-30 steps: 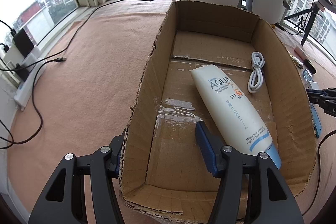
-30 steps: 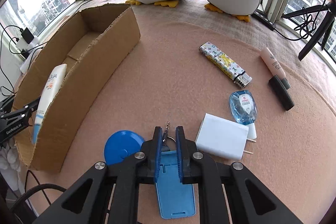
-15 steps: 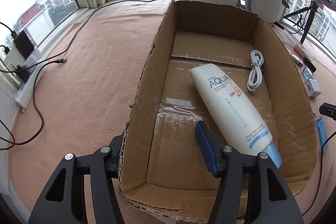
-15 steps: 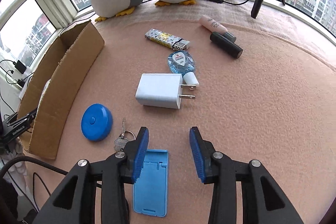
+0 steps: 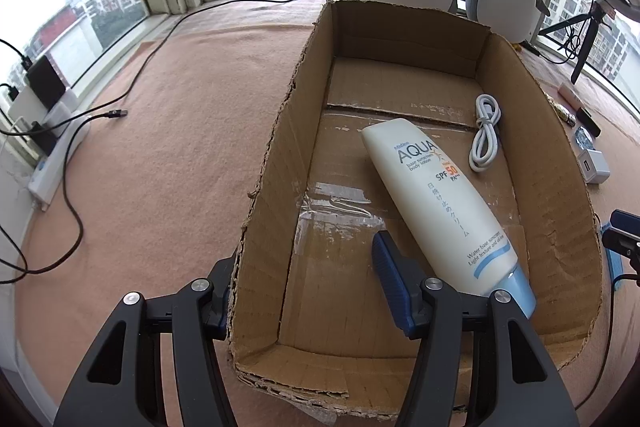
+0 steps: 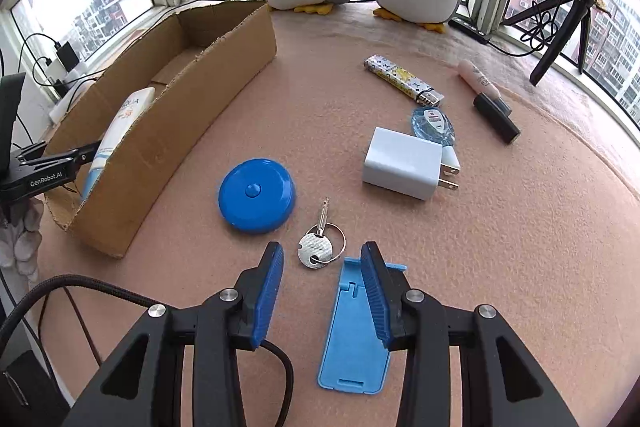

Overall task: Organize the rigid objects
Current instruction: 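Grasp the key ring with the right gripper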

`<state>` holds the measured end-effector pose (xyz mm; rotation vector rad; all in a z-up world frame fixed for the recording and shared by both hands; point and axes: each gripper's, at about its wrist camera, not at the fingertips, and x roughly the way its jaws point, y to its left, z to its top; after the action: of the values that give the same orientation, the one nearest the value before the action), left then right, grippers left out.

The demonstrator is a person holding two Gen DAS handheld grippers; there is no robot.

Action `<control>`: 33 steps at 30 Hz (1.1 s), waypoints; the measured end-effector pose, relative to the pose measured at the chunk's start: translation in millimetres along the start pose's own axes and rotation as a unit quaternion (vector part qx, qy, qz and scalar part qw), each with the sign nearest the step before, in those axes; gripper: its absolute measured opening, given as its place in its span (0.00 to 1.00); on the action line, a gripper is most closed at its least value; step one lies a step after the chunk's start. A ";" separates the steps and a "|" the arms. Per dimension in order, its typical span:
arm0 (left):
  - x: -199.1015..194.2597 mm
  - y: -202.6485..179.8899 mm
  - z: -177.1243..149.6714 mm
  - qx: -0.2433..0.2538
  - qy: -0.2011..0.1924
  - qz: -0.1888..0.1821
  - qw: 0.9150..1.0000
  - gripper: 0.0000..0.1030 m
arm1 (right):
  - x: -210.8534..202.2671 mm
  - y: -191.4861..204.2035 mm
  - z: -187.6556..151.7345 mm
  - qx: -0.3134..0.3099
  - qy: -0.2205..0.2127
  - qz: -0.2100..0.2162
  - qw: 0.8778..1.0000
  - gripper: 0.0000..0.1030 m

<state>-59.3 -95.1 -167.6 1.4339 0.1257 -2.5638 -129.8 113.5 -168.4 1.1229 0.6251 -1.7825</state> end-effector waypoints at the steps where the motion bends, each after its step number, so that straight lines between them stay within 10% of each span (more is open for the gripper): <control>1: -0.1 0.1 -0.1 -0.001 0.000 0.000 1.000 0.58 | 2.3 0.5 1.4 -0.003 0.002 0.001 1.000 0.36; 8: -0.1 1.3 -1.9 -0.007 0.001 -0.004 1.000 0.58 | 9.5 -14.9 10.4 0.021 0.028 0.049 0.998 0.33; 33: 0.2 -0.3 -1.2 -0.009 0.000 -0.006 1.000 0.58 | 15.3 9.0 9.3 -0.030 0.044 0.007 0.999 0.07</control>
<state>-58.4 -94.6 -168.4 1.4314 0.1576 -2.5664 -128.4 95.6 -177.3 1.1663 0.7158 -1.6991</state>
